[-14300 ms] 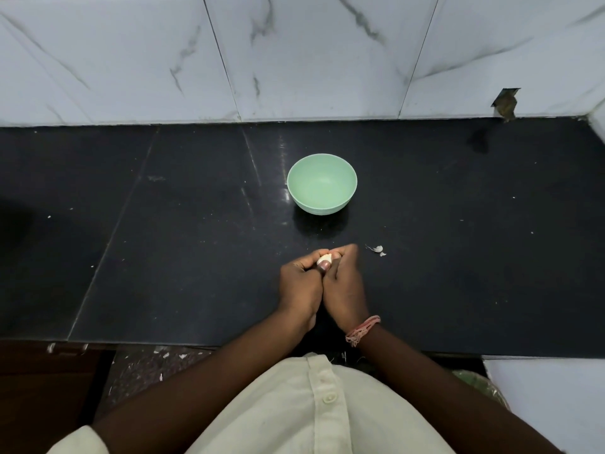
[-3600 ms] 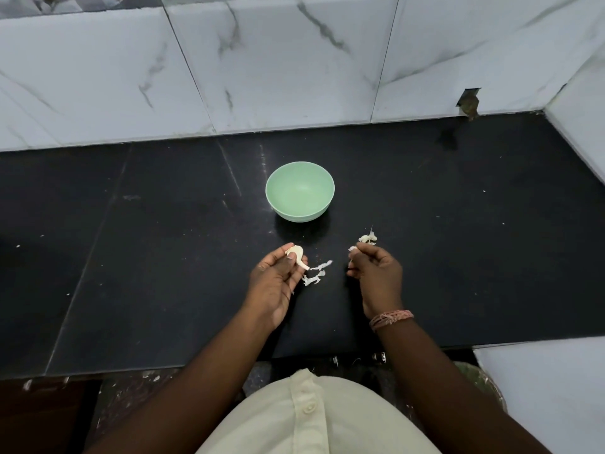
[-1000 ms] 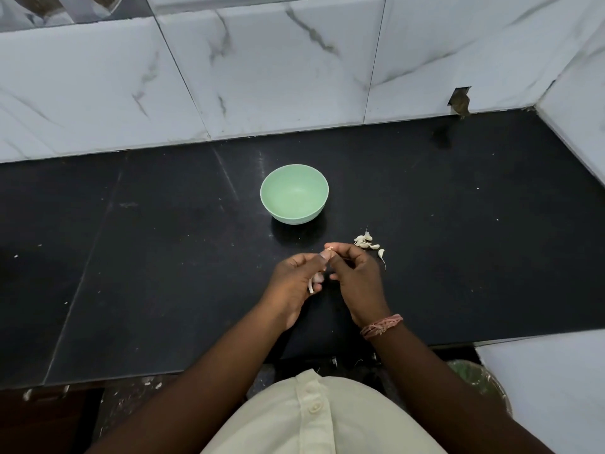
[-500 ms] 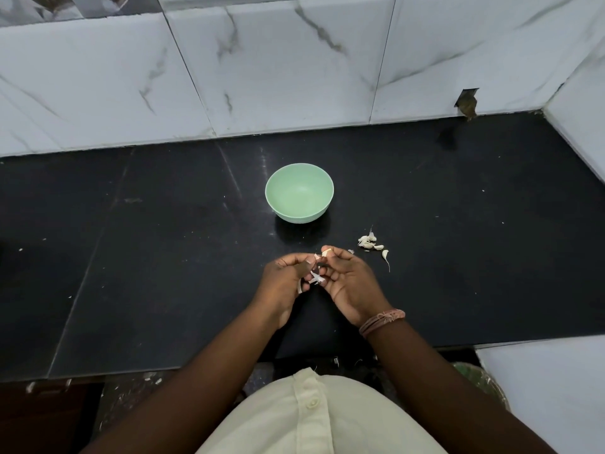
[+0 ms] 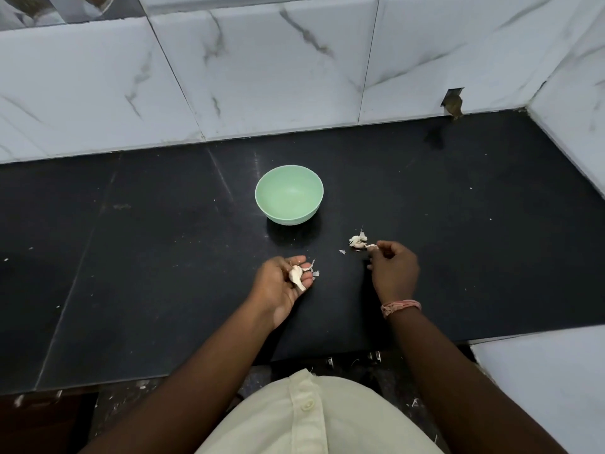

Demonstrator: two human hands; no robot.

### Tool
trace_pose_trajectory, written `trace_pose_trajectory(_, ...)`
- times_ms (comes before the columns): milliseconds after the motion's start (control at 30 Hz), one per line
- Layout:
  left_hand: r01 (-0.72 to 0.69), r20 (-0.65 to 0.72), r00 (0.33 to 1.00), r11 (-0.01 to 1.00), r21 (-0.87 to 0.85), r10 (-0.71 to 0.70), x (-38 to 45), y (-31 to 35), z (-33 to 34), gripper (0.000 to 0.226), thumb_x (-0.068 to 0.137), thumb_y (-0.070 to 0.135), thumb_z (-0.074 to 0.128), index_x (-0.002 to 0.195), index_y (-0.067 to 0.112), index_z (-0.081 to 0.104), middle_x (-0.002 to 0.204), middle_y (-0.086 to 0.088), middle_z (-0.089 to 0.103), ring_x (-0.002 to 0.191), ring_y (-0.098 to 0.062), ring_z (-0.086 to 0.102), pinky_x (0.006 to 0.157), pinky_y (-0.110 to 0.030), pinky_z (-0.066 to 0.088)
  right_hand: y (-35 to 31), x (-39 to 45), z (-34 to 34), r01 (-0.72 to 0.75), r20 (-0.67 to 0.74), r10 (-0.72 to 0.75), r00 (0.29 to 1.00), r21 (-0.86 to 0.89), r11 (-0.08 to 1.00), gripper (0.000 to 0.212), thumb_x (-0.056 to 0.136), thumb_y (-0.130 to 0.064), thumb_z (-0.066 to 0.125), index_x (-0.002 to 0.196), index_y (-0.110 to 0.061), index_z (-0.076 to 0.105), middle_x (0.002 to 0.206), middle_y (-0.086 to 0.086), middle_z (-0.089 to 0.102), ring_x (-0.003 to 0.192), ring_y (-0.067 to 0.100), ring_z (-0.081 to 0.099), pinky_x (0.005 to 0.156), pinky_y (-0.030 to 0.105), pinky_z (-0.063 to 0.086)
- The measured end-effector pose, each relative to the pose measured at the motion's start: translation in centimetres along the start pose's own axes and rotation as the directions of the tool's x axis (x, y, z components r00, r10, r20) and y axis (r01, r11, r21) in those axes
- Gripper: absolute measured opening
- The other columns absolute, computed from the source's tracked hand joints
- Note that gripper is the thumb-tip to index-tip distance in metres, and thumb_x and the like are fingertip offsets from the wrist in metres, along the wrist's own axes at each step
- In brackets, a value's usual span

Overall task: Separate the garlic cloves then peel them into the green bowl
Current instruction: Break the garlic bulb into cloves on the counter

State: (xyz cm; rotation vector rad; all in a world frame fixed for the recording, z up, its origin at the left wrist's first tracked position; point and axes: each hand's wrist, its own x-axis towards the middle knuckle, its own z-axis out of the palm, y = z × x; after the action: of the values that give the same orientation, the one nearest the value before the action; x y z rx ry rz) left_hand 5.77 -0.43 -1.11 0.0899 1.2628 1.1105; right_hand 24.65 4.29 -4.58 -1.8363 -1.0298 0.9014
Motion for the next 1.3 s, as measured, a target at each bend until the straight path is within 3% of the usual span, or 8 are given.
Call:
trace_pose_trajectory(133,-0.034,0.029,0.999,0.998,-0.054,0.035,0.1,-0.1,-0.4,0.036,0.094,-0.011,0.031,0.112,-0.008,0.062,0.105,-0.022,0.067,0.086,-0.029,0.068,0.078,-0.03,0.061,-0.9,-1.5,0.8,0.213,0.033,-0.211,0.977,-0.103,0.972,0.005,0.089,-0.02,0.071,0.09,-0.019,0.077,0.093,-0.003,0.071,0.083,0.003,0.064,0.08,0.02,0.049)
trace_pose_trajectory(233,-0.071,0.058,0.995,0.993,-0.094,0.076,0.3,-0.4,-0.7,0.033,0.099,-0.015,0.035,0.12,-0.008,0.06,0.113,-0.023,0.068,0.099,-0.032,0.068,0.088,-0.035,0.06,-2.4,-3.8,1.8,0.279,0.243,-0.282,0.928,0.048,0.959,0.007,0.089,-0.01,0.073,0.086,-0.015,0.076,0.084,-0.01,0.073,0.08,-0.004,0.066,0.075,0.006,0.044)
trace_pose_trajectory(367,-0.129,0.106,0.984,0.984,-0.121,0.142,-0.2,-0.2,-0.9,0.031,0.1,-0.012,0.043,0.122,-0.001,0.061,0.111,-0.019,0.072,0.098,-0.024,0.073,0.09,-0.035,0.06,-3.4,-6.1,3.6,0.13,0.464,-0.234,0.855,0.244,0.961,0.011,0.09,-0.002,0.072,0.094,-0.01,0.078,0.082,-0.002,0.078,0.075,0.004,0.072,0.068,0.016,0.053)
trace_pose_trajectory(567,-0.186,0.128,0.972,0.979,-0.083,0.195,-0.6,-0.2,-1.6,0.034,0.096,-0.016,0.047,0.12,-0.002,0.065,0.094,-0.011,0.074,0.091,-0.017,0.074,0.083,-0.027,0.061,-3.5,-6.0,4.1,0.018,0.479,-0.176,0.86,0.316,0.949,0.007,0.088,-0.003,0.075,0.096,-0.003,0.077,0.079,0.011,0.076,0.065,0.011,0.066,0.057,0.023,0.053)
trace_pose_trajectory(700,-0.218,0.13,0.966,0.975,-0.04,0.222,-0.7,-0.4,-1.9,0.031,0.095,-0.015,0.05,0.117,-0.001,0.068,0.095,-0.013,0.075,0.091,-0.019,0.074,0.083,-0.027,0.061,-3.4,-6.0,4.2,0.006,0.496,-0.162,0.853,0.3,0.954,0.004,0.089,0.001,0.073,0.089,0.0,0.077,0.063,-0.001,0.07,0.054,0.007,0.06,0.054,0.021,0.051)
trace_pose_trajectory(933,-0.252,0.109,0.963,0.967,0.033,0.247,-0.5,-0.4,-1.8,0.03,0.097,-0.014,0.048,0.116,-0.003,0.068,0.105,-0.021,0.073,0.091,-0.026,0.073,0.08,-0.029,0.061,-3.2,-5.7,4.3,-0.02,0.5,-0.12,0.858,0.266,0.964,0.014,0.096,0.0,0.063,0.088,-0.005,0.074,0.064,0.007,0.067,0.052,0.008,0.057,0.053,0.022,0.05)
trace_pose_trajectory(1133,-0.193,0.009,0.981,0.973,-0.125,0.196,0.2,-0.3,-2.2,0.027,0.102,-0.007,0.046,0.12,-0.003,0.066,0.11,-0.025,0.07,0.096,-0.029,0.07,0.083,-0.033,0.063,-2.4,-5.7,4.4,-0.4,0.572,0.086,0.816,0.451,0.798,0.008,0.102,-0.004,0.058,0.098,-0.003,0.065,0.086,0.016,0.073,0.071,0.017,0.068,0.062,0.026,0.056)
trace_pose_trajectory(1300,-0.163,-0.014,0.987,0.975,-0.151,0.163,0.1,-0.2,-2.0,0.026,0.1,-0.007,0.046,0.117,-0.004,0.065,0.1,-0.022,0.069,0.089,-0.029,0.07,0.081,-0.031,0.063,-1.7,-4.9,3.2,-0.425,0.521,0.113,0.846,0.533,0.732,0.011,0.095,0.007,0.063,0.103,0.0,0.065,0.086,0.015,0.075,0.069,0.018,0.07,0.066,0.027,0.06)
